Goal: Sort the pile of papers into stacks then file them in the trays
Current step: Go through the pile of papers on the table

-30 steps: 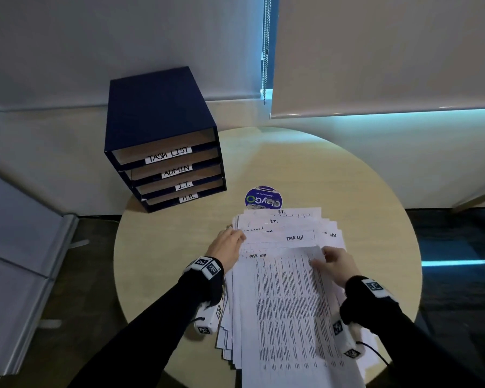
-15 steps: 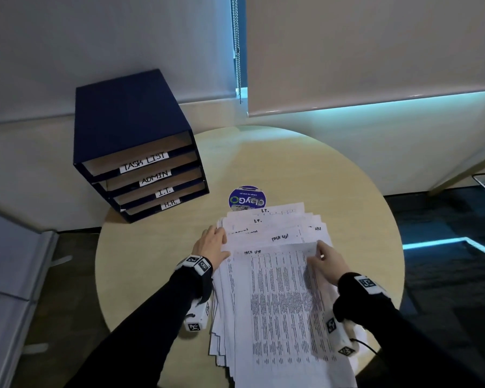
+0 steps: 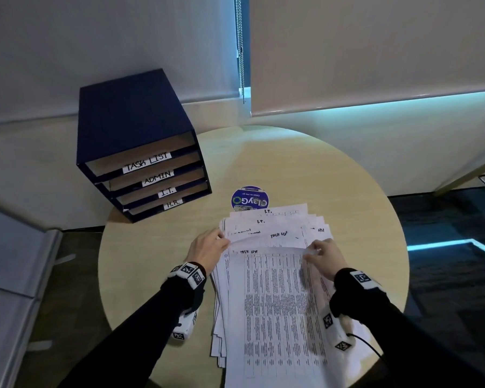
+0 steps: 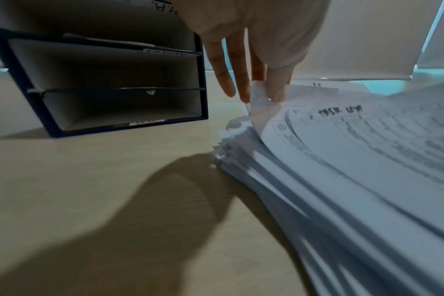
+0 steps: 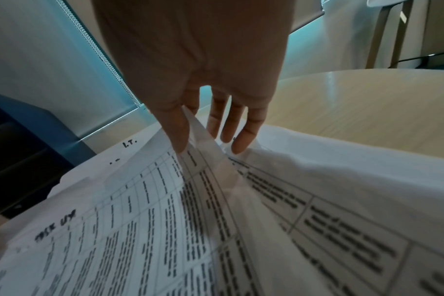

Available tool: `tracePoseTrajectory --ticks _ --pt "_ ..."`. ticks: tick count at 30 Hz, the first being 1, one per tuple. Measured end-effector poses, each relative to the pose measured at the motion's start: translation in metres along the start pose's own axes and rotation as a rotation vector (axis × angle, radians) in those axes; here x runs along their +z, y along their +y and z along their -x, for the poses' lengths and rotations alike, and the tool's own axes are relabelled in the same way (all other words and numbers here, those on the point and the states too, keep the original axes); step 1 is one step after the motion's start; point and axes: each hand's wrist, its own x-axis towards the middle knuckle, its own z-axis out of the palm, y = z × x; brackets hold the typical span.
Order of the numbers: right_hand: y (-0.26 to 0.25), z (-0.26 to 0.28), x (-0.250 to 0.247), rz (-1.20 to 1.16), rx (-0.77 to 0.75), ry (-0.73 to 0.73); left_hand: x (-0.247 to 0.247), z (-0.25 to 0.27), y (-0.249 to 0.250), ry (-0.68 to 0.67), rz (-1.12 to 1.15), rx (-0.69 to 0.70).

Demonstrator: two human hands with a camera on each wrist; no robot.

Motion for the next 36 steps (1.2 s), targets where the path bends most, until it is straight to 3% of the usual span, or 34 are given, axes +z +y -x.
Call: tracePoseTrajectory --ticks 2,6,9,14,17,21,24,30,33,36 --pt "0.004 -0.002 0.0 -0.01 -0.01 0.022 -0.004 0.006 0.004 0.021 0.163 -0.058" --pt "0.002 -0.003 0.0 -0.109 -0.034 0.007 -0.012 0.013 0.009 -0.147 0.463 -0.21" --pt "-0.005 0.003 0.001 -0.198 -0.028 -0.011 -0.009 0.012 0.008 -0.221 0.464 -0.199" --pt "-0.003 0.008 0.003 -0.219 -0.049 -0.02 0.001 0.006 0.004 -0.215 0.363 -0.375" --pt "-0.001 0.014 0.005 -0.269 -0.017 -0.012 0.004 -0.002 0.004 -0.277 0.287 -0.393" --pt "0.003 0.017 0.004 -0.153 -0.045 -0.019 -0.001 -0.009 0.006 -0.26 0.176 -0.402" --pt "0.006 0.018 0.002 -0.194 -0.073 -0.026 -0.003 -0.011 0.01 -0.204 0.119 -0.329" --pt "0.004 0.018 -0.004 -0.263 -0.042 -0.045 -0.004 -0.004 0.004 -0.122 -0.048 -0.04" --pt "0.002 0.016 -0.005 -0.305 -0.009 -0.008 0.001 0.006 -0.001 -0.04 0.14 0.034" --pt "-0.001 0.013 -0.006 -0.377 -0.025 -0.021 -0.004 0.011 0.004 -0.115 0.36 -0.016"
